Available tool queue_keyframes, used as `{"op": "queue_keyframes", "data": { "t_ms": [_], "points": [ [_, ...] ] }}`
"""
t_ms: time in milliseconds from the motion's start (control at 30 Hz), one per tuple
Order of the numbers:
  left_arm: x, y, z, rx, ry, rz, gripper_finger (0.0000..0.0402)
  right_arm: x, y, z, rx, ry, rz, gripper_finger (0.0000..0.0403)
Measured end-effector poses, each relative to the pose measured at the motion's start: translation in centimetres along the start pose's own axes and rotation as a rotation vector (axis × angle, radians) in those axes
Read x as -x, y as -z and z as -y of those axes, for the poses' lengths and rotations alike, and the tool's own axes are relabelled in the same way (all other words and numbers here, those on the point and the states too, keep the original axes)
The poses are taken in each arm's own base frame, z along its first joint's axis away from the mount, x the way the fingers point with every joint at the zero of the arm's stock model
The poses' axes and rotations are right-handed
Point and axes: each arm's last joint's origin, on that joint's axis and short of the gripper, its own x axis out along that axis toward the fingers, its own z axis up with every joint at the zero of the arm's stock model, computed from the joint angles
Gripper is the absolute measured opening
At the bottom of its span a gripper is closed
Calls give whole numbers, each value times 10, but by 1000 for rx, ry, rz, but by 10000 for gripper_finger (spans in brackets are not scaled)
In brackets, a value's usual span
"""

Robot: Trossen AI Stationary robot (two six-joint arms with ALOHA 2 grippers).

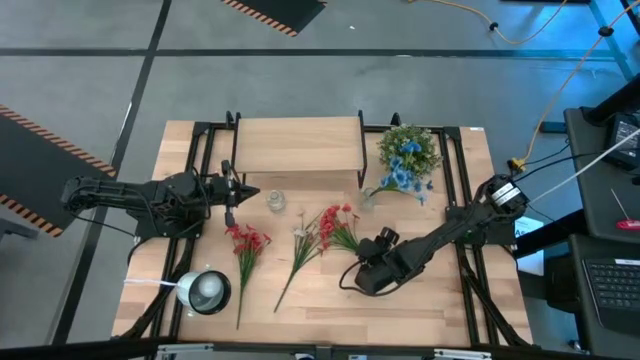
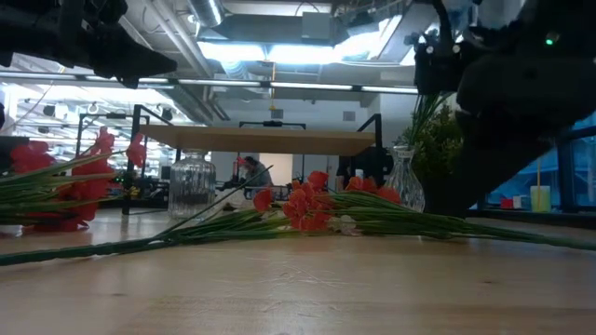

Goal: Pick and place flowers into a vace then onto a shelf
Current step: Put the orange flowers into the right transparent vase

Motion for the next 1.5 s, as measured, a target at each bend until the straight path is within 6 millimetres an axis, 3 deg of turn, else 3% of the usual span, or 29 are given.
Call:
{"op": "queue_keyframes", "data": {
  "t_ms": [400, 633, 867, 1167, 1500],
  "points": [
    [0, 0, 0, 0, 0, 0, 4, -24, 0, 16, -16, -9, 45, 247],
    [0, 0, 0, 0, 0, 0, 4, -25, 0, 15, -9, -26, 47, 239],
    [0, 2, 0, -6, 1, -23, 4, -40, 5, 12, 25, 5, 33, 238],
    [0, 3, 0, -8, 1, -31, 4, -37, -2, 8, 66, 5, 60, 237],
    [0, 3, 0, -7, 1, -30, 4, -37, -2, 7, 56, -17, 46, 165]
  ]
}}
